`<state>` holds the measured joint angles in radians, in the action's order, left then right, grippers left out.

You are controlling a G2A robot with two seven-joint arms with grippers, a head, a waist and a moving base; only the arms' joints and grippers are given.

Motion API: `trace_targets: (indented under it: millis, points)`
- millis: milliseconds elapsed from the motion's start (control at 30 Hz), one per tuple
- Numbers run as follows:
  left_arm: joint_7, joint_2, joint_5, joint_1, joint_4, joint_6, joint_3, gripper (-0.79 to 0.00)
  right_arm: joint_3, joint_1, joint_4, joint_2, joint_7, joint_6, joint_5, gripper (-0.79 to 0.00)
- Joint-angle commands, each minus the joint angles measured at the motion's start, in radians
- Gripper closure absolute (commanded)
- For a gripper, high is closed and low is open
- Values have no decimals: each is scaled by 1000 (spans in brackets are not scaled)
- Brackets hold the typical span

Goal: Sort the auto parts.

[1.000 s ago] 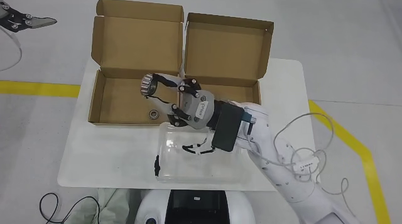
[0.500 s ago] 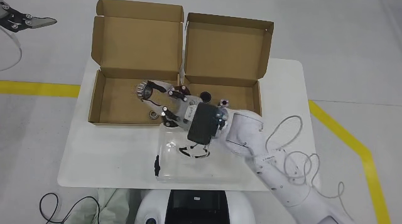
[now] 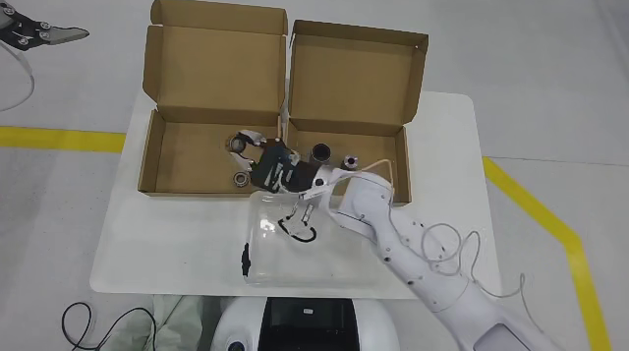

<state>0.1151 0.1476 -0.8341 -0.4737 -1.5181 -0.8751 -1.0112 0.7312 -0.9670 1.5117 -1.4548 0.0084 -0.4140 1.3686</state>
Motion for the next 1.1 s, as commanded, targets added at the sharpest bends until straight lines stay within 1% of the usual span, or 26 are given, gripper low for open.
trace_targets:
  millis: [0,200,333,433,567,800,1000,1033,1067]
  points:
    - [0,0,0,0,0,0,0,-785,-19,21,-36,-10,42,7,-15,0]
    - [0,0,0,0,0,0,0,-785,-89,113,-156,-57,153,30,-74,0]
    - [0,0,0,0,0,0,0,-785,-132,178,-244,-93,231,72,-90,0]
    - [0,0,0,0,0,0,0,-785,-163,219,-315,-122,264,87,-117,0]
    - [0,0,0,0,0,0,0,-785,-201,270,-415,-164,288,97,-153,0]
    - [0,0,0,0,0,0,0,-785,-248,338,-594,-234,295,114,-193,0]
    - [0,0,0,0,0,0,0,-785,-275,379,-700,-287,312,116,-212,0]
    - [0,0,0,0,0,0,0,-785,-278,386,-714,-295,318,115,-214,-12]
    - [0,0,0,0,0,0,0,-785,-281,392,-729,-303,325,114,-216,-43]
